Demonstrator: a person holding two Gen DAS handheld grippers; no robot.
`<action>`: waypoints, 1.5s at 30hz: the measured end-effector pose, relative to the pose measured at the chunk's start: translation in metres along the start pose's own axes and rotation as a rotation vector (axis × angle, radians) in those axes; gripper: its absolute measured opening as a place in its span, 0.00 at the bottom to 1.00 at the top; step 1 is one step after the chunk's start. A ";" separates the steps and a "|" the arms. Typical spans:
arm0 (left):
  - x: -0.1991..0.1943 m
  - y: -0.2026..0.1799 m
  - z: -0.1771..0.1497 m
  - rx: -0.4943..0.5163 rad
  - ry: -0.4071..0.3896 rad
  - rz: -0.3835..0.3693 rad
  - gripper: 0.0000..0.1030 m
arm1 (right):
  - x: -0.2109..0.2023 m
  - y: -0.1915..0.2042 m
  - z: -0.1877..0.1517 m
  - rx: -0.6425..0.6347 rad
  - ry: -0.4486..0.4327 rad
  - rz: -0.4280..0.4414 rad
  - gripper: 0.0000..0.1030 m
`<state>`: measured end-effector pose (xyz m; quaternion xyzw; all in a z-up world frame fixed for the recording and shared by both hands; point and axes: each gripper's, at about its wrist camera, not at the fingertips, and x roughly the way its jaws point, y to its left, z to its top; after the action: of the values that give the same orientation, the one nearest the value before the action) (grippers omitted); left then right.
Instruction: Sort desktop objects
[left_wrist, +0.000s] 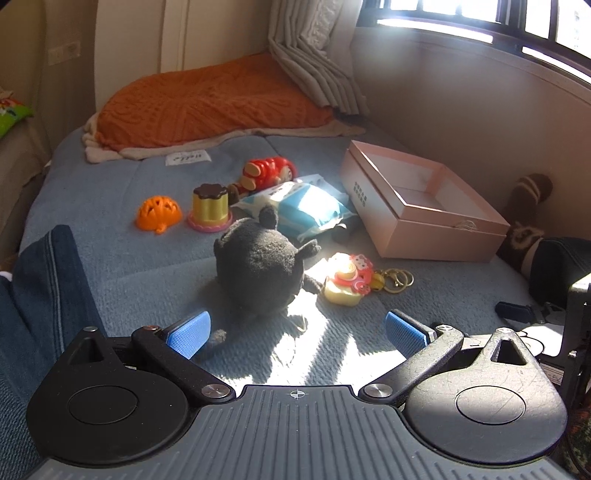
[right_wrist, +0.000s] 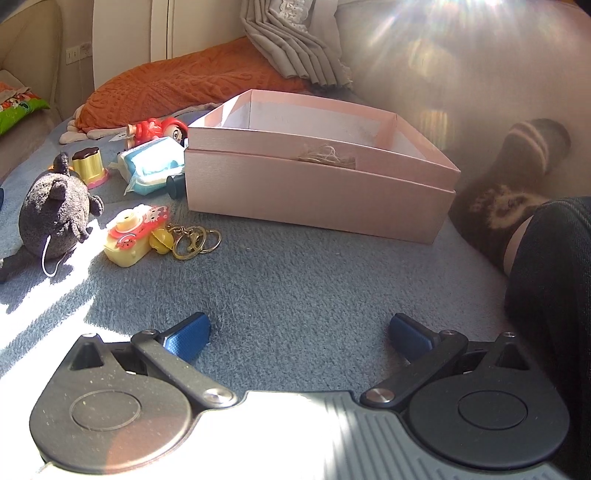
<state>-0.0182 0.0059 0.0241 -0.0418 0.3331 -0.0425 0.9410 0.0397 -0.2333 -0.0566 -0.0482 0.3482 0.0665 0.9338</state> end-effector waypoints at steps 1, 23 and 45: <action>-0.002 -0.001 0.000 0.006 -0.007 0.000 1.00 | 0.002 -0.001 0.003 0.033 0.015 -0.005 1.00; -0.003 0.004 0.010 0.075 0.047 0.168 1.00 | 0.023 0.005 0.033 0.145 0.212 -0.096 1.00; 0.008 0.050 0.043 0.091 0.073 0.118 1.00 | 0.042 0.121 0.076 -0.349 0.117 0.232 0.62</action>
<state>0.0171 0.0566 0.0470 0.0221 0.3668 -0.0037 0.9300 0.1010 -0.0995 -0.0317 -0.1727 0.3882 0.2297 0.8756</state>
